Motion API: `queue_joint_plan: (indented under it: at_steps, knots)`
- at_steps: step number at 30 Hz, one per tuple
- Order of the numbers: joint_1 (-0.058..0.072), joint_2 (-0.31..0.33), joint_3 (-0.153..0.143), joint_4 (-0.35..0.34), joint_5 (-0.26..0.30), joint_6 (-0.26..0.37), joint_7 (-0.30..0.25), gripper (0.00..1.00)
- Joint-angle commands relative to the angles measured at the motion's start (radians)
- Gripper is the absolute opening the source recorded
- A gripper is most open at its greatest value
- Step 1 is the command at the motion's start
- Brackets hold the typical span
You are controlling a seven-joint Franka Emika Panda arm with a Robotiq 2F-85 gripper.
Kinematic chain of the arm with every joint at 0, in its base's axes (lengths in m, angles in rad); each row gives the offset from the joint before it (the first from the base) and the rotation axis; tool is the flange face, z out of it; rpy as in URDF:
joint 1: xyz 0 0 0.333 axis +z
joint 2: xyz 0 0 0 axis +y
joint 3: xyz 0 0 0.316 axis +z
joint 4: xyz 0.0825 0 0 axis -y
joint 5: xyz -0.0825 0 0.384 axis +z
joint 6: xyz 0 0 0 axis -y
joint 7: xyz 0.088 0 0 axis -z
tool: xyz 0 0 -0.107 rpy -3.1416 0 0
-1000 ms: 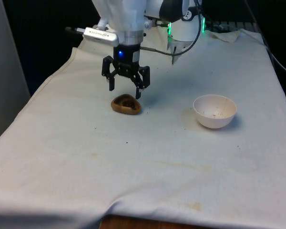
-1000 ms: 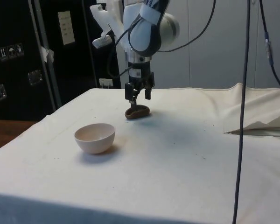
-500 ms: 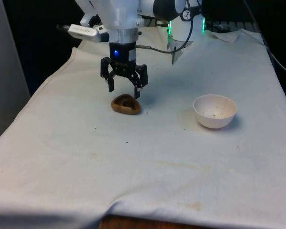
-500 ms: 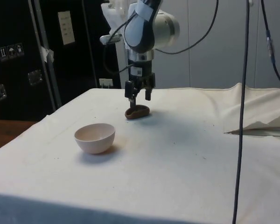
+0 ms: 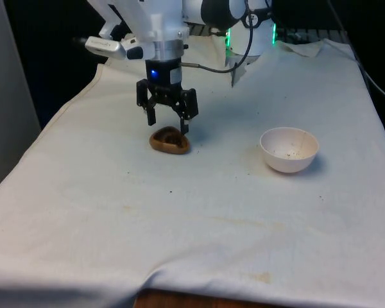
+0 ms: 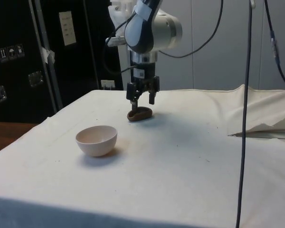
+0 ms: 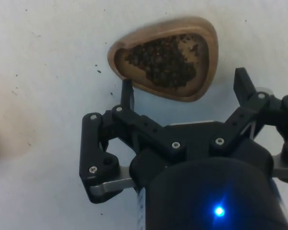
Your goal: Pour the coffee beans from the cup into the bowl.
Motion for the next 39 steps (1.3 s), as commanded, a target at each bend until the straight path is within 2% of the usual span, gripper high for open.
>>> queue_joint_plan:
  at_steps: [1,4,5,6,14,15,16,17,20,29,39]
  knots:
    - [-0.013,-0.006,0.016,0.005,0.026,-0.012,-0.010,1.00]
    - [-0.016,-0.007,0.016,0.010,0.053,-0.025,-0.019,1.00]
    - [0.000,-0.001,0.000,0.007,0.034,-0.016,-0.005,1.00]
    - [-0.017,-0.005,0.014,0.013,0.058,-0.028,-0.021,1.00]
    - [-0.018,0.015,-0.016,0.036,0.068,-0.042,-0.022,1.00]
    - [-0.007,0.015,-0.026,0.031,0.055,-0.038,-0.013,1.00]
    - [-0.018,0.017,-0.019,0.038,0.068,-0.043,-0.021,1.00]
    - [-0.019,0.019,-0.022,0.040,0.067,-0.044,-0.020,1.00]
    - [-0.015,0.024,-0.034,0.043,0.066,-0.043,-0.010,1.00]
    - [-0.001,0.035,-0.038,0.038,0.061,-0.030,0.031,1.00]
    - [-0.004,0.045,-0.039,0.041,0.062,-0.028,0.046,1.00]
